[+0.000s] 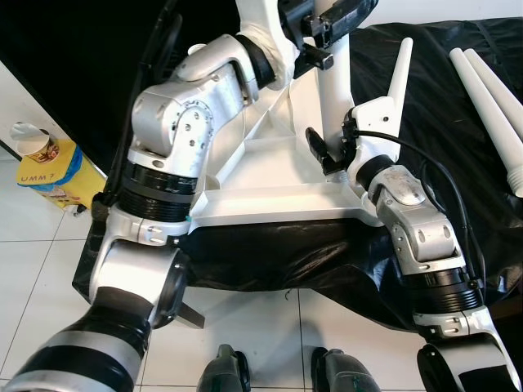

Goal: Building children table

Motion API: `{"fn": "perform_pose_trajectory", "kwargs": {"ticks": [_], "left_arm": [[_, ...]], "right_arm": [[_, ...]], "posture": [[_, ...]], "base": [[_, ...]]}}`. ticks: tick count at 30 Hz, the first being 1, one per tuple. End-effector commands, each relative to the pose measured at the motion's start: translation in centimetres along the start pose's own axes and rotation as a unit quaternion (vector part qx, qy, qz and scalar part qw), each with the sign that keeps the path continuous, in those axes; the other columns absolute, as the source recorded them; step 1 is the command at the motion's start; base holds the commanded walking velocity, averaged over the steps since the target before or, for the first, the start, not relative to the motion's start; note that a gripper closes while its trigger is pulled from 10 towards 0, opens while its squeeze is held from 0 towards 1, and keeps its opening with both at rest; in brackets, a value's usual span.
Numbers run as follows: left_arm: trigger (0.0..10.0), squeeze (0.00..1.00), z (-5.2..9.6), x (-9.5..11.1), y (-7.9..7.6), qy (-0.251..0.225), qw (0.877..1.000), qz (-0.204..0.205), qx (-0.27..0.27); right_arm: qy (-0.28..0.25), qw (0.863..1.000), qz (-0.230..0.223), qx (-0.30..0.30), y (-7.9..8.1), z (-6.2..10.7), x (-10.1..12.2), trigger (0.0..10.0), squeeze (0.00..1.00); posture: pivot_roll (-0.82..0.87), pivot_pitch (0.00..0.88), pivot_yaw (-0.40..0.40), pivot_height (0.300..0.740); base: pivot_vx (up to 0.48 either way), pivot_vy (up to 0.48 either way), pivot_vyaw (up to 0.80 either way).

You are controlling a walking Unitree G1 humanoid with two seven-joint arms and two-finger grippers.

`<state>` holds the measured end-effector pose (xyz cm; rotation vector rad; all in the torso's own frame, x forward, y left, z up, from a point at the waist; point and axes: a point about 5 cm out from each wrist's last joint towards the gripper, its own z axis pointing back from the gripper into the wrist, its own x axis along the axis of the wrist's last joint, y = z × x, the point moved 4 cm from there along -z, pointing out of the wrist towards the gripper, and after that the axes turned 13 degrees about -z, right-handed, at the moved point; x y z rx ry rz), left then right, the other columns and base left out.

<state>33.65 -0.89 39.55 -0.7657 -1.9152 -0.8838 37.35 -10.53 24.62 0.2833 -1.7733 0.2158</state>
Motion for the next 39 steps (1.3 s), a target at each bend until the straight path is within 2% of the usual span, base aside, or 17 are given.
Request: {"fn": "perform_pose_trajectory", "kwargs": {"ticks": [1,8,17,18,19,20,21,22,23,24,35,36,37,38,39], "left_arm": [[10.0,0.00,-0.7,2.1,-0.9,-0.040,0.999,-0.013,-0.007],[10.0,0.00,-1.6,2.4,-1.9,-0.048,0.999,-0.007,0.006],[10.0,0.00,-1.9,2.4,-2.3,-0.049,0.999,-0.010,0.006],[10.0,0.00,-2.0,2.4,-2.5,-0.049,0.999,-0.011,0.006],[10.0,0.00,-2.0,2.4,-2.5,-0.049,0.999,-0.011,0.006],[10.0,0.00,-2.1,2.4,-2.6,-0.049,0.999,-0.011,0.007],[10.0,0.00,-2.2,2.4,-2.6,-0.049,0.999,-0.012,0.008],[10.0,0.00,-2.2,2.4,-2.7,-0.049,0.999,-0.012,0.009],[10.0,0.00,-2.3,2.4,-2.7,-0.049,0.999,-0.012,0.010],[10.0,0.00,-2.3,2.4,-2.7,-0.049,0.999,-0.015,0.012],[10.0,0.00,-2.5,2.5,-2.6,-0.054,0.998,-0.015,0.019],[10.0,0.00,-2.5,2.5,-2.6,-0.055,0.998,-0.011,0.024],[10.0,0.00,-2.5,2.5,-2.6,-0.055,0.998,-0.011,0.024],[10.0,0.00,-2.5,2.5,-2.4,-0.058,0.998,-0.002,0.030],[10.0,0.00,-2.5,2.5,-2.4,-0.058,0.998,-0.002,0.030]], "right_arm": [[-0.002,1.000,0.012,0.003,1.2,-0.5,-0.4,10.0,0.00],[-0.012,0.999,0.028,-0.009,2.3,-1.0,-0.8,10.0,0.00],[-0.018,0.999,0.042,-0.019,2.4,-1.3,-0.9,10.0,0.00],[-0.017,0.999,0.043,-0.024,2.3,-1.3,-1.0,8.0,0.00],[-0.017,0.999,0.043,-0.024,2.3,-1.3,-1.0,8.0,0.00],[-0.018,0.998,0.043,-0.028,2.2,-1.3,-1.0,4.9,0.00],[-0.019,0.998,0.044,-0.031,2.1,-1.3,-1.0,4.9,0.00],[-0.019,0.998,0.042,-0.036,2.0,-1.4,-1.0,1.1,0.00],[-0.020,0.998,0.041,-0.038,1.9,-1.4,-1.0,1.1,0.00],[-0.020,0.998,0.037,-0.045,1.7,-1.4,-1.1,0.0,0.00],[-0.021,0.998,0.028,-0.060,1.3,-1.6,-1.2,0.0,0.00],[-0.021,0.997,0.025,-0.065,1.2,-1.6,-1.2,2.9,0.00],[-0.021,0.997,0.025,-0.065,1.2,-1.6,-1.2,2.9,0.00],[-0.020,0.997,0.022,-0.071,1.0,-1.6,-1.2,10.0,0.00],[-0.020,0.997,0.022,-0.071,1.0,-1.6,-1.2,10.0,0.00]], "posture": [[0.05,0.130,0.069,0.740],[0.06,0.130,0.063,0.740],[0.06,0.124,0.064,0.740],[0.06,0.123,0.064,0.740],[0.06,0.123,0.064,0.740],[0.06,0.121,0.066,0.740],[0.06,0.120,0.065,0.740],[0.06,0.119,0.064,0.740],[0.06,0.118,0.064,0.740],[0.06,0.117,0.063,0.740],[0.06,0.107,0.064,0.740],[0.06,0.107,0.064,0.740],[0.06,0.107,0.064,0.740],[0.05,0.105,0.066,0.740],[0.05,0.105,0.066,0.740]], "base": [[0.000,0.000,0.00],[0.000,0.000,0.00],[0.000,0.000,0.00],[0.000,0.000,0.00],[0.000,0.000,0.00],[0.000,0.000,0.00],[0.000,0.000,0.00],[0.000,0.000,0.00],[0.000,0.000,0.00],[0.000,0.000,0.00],[0.000,0.000,0.00],[0.000,0.000,0.00],[0.000,0.000,0.00],[0.000,0.000,0.00],[0.000,0.000,0.00]]}}
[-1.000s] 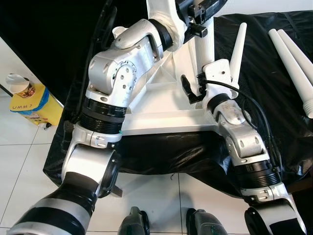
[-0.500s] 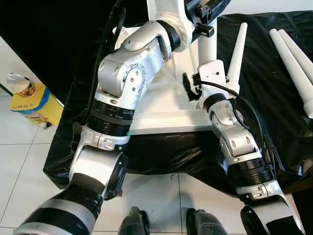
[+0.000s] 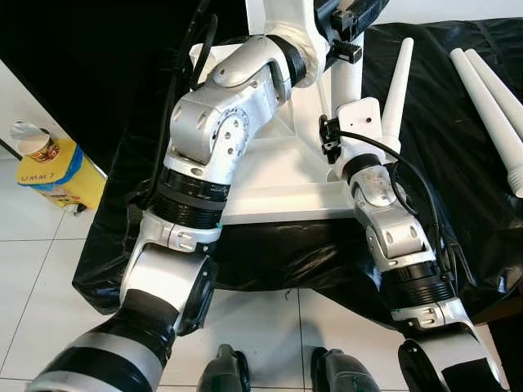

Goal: Building children table

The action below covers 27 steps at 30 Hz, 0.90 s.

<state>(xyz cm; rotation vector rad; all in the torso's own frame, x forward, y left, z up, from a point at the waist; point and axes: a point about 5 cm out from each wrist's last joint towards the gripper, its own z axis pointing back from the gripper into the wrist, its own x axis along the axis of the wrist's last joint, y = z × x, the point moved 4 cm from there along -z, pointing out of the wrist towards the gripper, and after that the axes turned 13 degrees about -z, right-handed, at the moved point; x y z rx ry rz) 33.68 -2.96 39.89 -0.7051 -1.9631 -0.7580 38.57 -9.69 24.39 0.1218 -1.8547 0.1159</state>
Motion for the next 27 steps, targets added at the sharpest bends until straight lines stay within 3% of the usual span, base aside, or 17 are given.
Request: {"fn": "perform_pose_trajectory", "kwargs": {"ticks": [1,2,6,7,9,10,12,15,21,24,27], "left_arm": [[10.0,0.00,-0.6,2.5,-1.4,-0.050,0.998,0.001,-0.029],[10.0,0.97,-0.6,2.5,-1.0,-0.052,0.998,0.017,-0.017],[10.0,0.97,-0.6,2.5,-1.0,-0.052,0.998,0.017,-0.017],[10.0,1.00,-0.5,2.6,-0.4,-0.057,0.998,0.031,-0.002],[10.0,1.00,-0.5,2.6,-0.4,-0.057,0.998,0.031,-0.002],[10.0,0.00,-0.3,2.5,0.3,-0.058,0.997,0.041,0.012],[10.0,0.00,-0.3,2.5,0.3,-0.058,0.997,0.041,0.012],[10.0,0.00,0.7,2.1,1.8,-0.063,0.996,0.047,0.048],[10.0,0.00,1.3,1.8,2.4,-0.065,0.995,0.037,0.065],[10.0,0.00,3.3,-0.1,2.9,-0.053,0.995,0.029,0.085],[10.0,0.00,3.8,-0.7,3.0,-0.046,0.995,0.026,0.088]], "right_arm": [[0.014,1.000,-0.011,0.006,0.7,-0.2,-0.6,10.0,0.00],[0.016,1.000,-0.015,0.000,0.5,-0.2,-0.7,10.0,0.00],[0.016,1.000,-0.015,0.000,0.5,-0.2,-0.7,10.0,0.00],[0.016,1.000,-0.020,-0.008,0.2,-0.2,-0.6,10.0,0.00],[0.016,1.000,-0.020,-0.008,0.2,-0.2,-0.6,10.0,0.00],[0.018,0.999,-0.027,-0.020,-0.3,-0.2,-0.7,10.0,0.00],[0.018,0.999,-0.027,-0.020,-0.3,-0.2,-0.7,10.0,0.00],[0.026,0.997,-0.049,-0.058,-1.7,-0.2,-1.1,10.0,0.00],[0.026,0.995,-0.056,-0.072,-2.3,-0.1,-1.2,10.0,0.00],[0.014,0.991,-0.078,-0.105,-3.8,0.3,-1.1,10.0,0.00],[0.011,0.990,-0.083,-0.111,-4.2,0.4,-1.2,10.0,0.00]], "posture": [[0.05,0.105,0.066,0.740],[0.05,0.103,0.067,0.740],[0.05,0.103,0.067,0.740],[0.04,0.103,0.064,0.740],[0.04,0.103,0.064,0.740],[0.04,0.103,0.059,0.740],[0.04,0.103,0.059,0.740],[0.04,0.101,0.051,0.740],[0.04,0.099,0.048,0.740],[0.04,0.095,0.041,0.740],[0.04,0.095,0.041,0.740]], "base": [[0.000,0.000,0.00],[0.000,0.000,0.00],[0.000,0.000,0.00],[0.000,0.000,0.00],[0.000,0.000,0.00],[0.000,0.000,0.00],[0.000,0.000,0.00],[0.000,0.000,0.00],[0.000,0.000,0.00],[0.000,0.000,0.00],[0.000,0.000,0.00]]}}
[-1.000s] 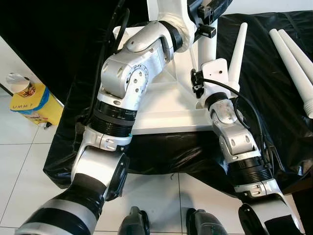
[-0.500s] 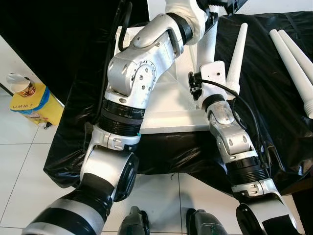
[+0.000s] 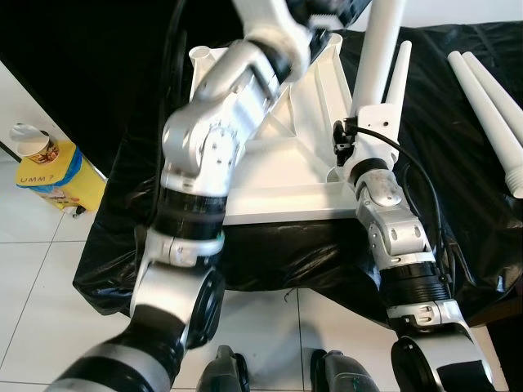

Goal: Building children table

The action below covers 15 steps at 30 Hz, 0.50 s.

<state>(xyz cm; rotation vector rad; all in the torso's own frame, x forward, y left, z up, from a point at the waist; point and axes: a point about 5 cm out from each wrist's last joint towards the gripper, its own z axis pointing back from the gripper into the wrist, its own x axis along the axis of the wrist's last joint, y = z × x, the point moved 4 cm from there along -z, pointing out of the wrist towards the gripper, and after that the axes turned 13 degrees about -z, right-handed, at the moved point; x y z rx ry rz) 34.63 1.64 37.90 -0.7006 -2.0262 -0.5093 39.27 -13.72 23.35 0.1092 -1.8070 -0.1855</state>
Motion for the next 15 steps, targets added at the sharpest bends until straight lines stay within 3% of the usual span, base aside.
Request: {"fn": "perform_pose_trajectory", "kwargs": {"ticks": [1,3,5,6,7,8,11,14,15], "left_arm": [[10.0,0.00,0.1,0.6,-0.2,-0.012,1.000,-0.011,-0.002],[10.0,0.00,0.7,-0.2,0.0,-0.002,1.000,-0.015,0.004],[10.0,0.00,2.5,-2.8,0.9,0.038,0.998,-0.032,0.031],[10.0,0.00,2.5,-2.8,0.9,0.038,0.998,-0.032,0.031],[10.0,0.00,3.5,-3.9,1.2,0.053,0.997,-0.041,0.042],[10.0,0.00,3.5,-3.9,1.2,0.053,0.997,-0.041,0.042],[10.0,0.00,5.3,-6.0,1.1,0.076,0.995,-0.058,0.042],[10.0,0.00,5.8,-6.4,1.0,0.080,0.994,-0.061,0.039],[10.0,0.00,6.5,-7.5,0.6,0.093,0.993,-0.073,0.026]], "right_arm": [[-0.004,1.000,-0.008,-0.004,-0.2,0.2,-0.1,10.0,0.00],[-0.004,1.000,-0.013,-0.008,-0.5,0.3,-0.1,10.0,0.00],[-0.006,1.000,-0.019,-0.019,-1.5,0.9,-0.3,10.0,0.00],[-0.006,1.000,-0.019,-0.019,-1.5,0.9,-0.3,10.0,0.00],[-0.008,0.999,-0.022,-0.022,-2.0,1.3,-0.5,10.0,0.00],[-0.008,0.999,-0.022,-0.022,-2.0,1.3,-0.5,10.0,0.00],[-0.008,0.999,-0.026,-0.029,-2.8,2.3,-1.0,10.0,0.00],[-0.007,0.999,-0.027,-0.032,-2.9,2.5,-1.2,10.0,0.00],[-0.006,0.999,-0.029,-0.031,-2.9,2.9,-1.5,10.0,0.00]], "posture": [[0.04,0.095,0.041,0.740],[0.04,0.094,0.042,0.740],[0.04,0.093,0.042,0.740],[0.04,0.093,0.042,0.740],[0.04,0.092,0.041,0.740],[0.04,0.092,0.041,0.740],[0.04,0.090,0.044,0.740],[0.04,0.089,0.044,0.740],[0.03,0.089,0.045,0.740]], "base": [[0.000,0.000,0.00],[0.000,0.000,0.00],[0.000,0.000,0.00],[0.000,0.000,0.00],[0.000,0.000,0.00],[0.000,0.000,0.00],[0.000,0.000,0.00],[0.000,0.000,0.00],[0.000,0.000,0.00]]}}
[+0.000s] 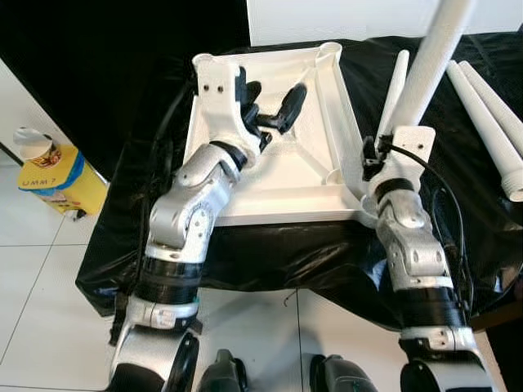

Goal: Building children table

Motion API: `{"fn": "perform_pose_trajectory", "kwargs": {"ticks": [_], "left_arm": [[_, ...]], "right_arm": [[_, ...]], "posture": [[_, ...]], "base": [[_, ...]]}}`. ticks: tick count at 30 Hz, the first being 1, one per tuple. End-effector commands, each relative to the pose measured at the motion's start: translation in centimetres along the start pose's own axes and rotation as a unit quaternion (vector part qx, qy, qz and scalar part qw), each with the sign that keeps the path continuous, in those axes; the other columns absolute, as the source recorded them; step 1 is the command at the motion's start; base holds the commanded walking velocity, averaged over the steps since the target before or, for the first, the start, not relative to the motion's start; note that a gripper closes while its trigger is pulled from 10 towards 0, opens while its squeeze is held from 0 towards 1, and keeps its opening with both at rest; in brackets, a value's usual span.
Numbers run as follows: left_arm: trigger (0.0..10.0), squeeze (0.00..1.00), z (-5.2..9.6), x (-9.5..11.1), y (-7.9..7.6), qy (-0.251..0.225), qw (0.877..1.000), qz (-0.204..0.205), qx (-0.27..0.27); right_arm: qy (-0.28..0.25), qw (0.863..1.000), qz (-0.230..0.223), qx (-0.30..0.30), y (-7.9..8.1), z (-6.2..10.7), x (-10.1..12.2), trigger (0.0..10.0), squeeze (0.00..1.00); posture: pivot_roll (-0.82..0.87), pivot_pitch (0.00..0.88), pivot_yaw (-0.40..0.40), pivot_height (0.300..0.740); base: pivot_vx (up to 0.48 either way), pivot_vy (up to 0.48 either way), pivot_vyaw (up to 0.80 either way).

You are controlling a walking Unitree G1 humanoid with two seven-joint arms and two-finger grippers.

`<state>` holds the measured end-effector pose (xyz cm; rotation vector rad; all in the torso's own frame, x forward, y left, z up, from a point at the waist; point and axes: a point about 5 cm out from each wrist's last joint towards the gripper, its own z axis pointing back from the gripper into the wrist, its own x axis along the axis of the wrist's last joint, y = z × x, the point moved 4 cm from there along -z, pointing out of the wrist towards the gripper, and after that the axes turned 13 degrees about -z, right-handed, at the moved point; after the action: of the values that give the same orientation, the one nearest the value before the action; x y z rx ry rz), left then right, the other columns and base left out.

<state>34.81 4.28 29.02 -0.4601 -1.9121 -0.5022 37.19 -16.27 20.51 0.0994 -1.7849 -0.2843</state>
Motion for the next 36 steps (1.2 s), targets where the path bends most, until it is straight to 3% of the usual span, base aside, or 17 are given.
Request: {"fn": "perform_pose_trajectory", "kwargs": {"ticks": [1,6,11,13,15,23,36], "left_arm": [[10.0,0.00,0.6,-0.5,-0.8,0.000,0.999,-0.020,-0.028],[10.0,0.00,2.0,-3.3,-2.0,0.031,0.997,-0.044,-0.058],[10.0,0.00,2.8,-4.8,-3.0,0.047,0.994,-0.060,-0.080],[10.0,0.00,3.3,-5.4,-3.8,0.052,0.990,-0.079,-0.104],[10.0,0.00,4.5,-6.5,-5.5,0.068,0.980,-0.087,-0.164],[10.0,0.00,6.2,-7.6,-7.8,0.087,0.961,-0.094,-0.246],[10.0,0.00,6.7,-8.1,-8.3,0.092,0.953,-0.108,-0.268]], "right_arm": [[-0.011,1.000,-0.006,0.006,0.2,0.4,0.3,10.0,0.00],[-0.008,1.000,-0.011,0.010,0.1,1.3,-0.3,10.0,0.00],[-0.004,1.000,-0.009,0.012,-0.2,1.8,-0.8,10.0,0.00],[-0.004,1.000,-0.004,0.018,-0.3,2.1,-1.1,10.0,0.00],[0.003,1.000,0.002,0.025,-0.7,2.7,-2.2,10.0,0.00],[0.026,1.000,0.002,0.008,-2.1,3.7,-4.1,10.0,0.00],[0.040,0.998,-0.031,-0.027,-3.8,3.3,-5.1,10.0,0.00]], "posture": [[0.03,0.089,0.045,0.740],[0.03,0.094,0.047,0.740],[0.03,0.098,0.049,0.740],[0.02,0.100,0.050,0.740],[0.02,0.105,0.051,0.740],[0.03,0.116,0.055,0.740],[0.03,0.119,0.055,0.740]], "base": [[0.000,0.000,0.00],[0.000,0.000,0.00],[0.000,0.000,0.00],[0.000,0.000,0.00],[0.000,0.000,0.00],[0.000,0.000,0.00],[0.000,0.000,0.00]]}}
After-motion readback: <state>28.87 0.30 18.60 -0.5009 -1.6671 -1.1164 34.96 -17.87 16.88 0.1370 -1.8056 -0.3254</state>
